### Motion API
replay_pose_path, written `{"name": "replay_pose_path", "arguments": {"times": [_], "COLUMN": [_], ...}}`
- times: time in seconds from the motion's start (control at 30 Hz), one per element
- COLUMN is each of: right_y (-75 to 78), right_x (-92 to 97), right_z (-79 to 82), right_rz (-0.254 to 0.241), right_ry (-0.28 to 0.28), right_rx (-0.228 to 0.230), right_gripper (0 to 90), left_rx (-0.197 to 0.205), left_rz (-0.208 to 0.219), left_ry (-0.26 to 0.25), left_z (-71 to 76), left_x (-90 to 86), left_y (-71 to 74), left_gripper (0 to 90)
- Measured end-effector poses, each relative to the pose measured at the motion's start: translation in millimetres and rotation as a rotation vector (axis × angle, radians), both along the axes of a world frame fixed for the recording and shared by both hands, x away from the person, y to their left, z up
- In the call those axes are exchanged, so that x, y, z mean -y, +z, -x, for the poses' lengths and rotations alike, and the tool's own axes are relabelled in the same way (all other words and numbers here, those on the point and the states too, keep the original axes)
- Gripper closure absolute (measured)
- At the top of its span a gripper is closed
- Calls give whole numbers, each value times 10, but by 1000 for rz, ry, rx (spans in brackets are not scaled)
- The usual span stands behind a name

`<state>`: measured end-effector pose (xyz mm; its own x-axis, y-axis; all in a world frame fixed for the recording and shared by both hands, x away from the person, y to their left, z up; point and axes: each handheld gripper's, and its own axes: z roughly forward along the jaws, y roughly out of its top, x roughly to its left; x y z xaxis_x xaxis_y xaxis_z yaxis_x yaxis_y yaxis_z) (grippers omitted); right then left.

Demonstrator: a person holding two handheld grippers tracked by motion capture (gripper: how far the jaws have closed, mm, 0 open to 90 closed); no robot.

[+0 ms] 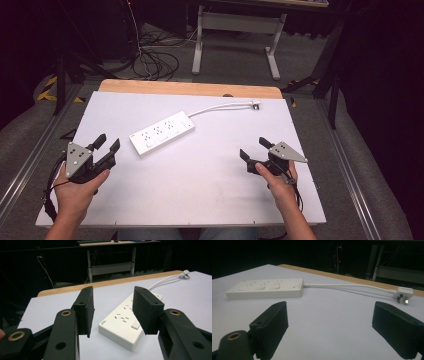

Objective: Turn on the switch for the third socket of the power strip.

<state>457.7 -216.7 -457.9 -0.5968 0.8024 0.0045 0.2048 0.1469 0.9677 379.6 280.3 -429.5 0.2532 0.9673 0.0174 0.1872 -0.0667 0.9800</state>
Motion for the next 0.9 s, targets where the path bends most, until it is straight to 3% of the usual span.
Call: {"name": "replay_pose_path", "arguments": {"times": [0.9], "right_y": [1], "right_x": [0], "right_z": [9], "right_rz": [-2], "right_ry": [-3], "right_rx": [2], "right_gripper": [137], "left_rx": [-15], "left_rz": [6], "left_ry": [38], "left_z": [14], "left_x": [-1], "left_y": [-9], "left_gripper": [284]}}
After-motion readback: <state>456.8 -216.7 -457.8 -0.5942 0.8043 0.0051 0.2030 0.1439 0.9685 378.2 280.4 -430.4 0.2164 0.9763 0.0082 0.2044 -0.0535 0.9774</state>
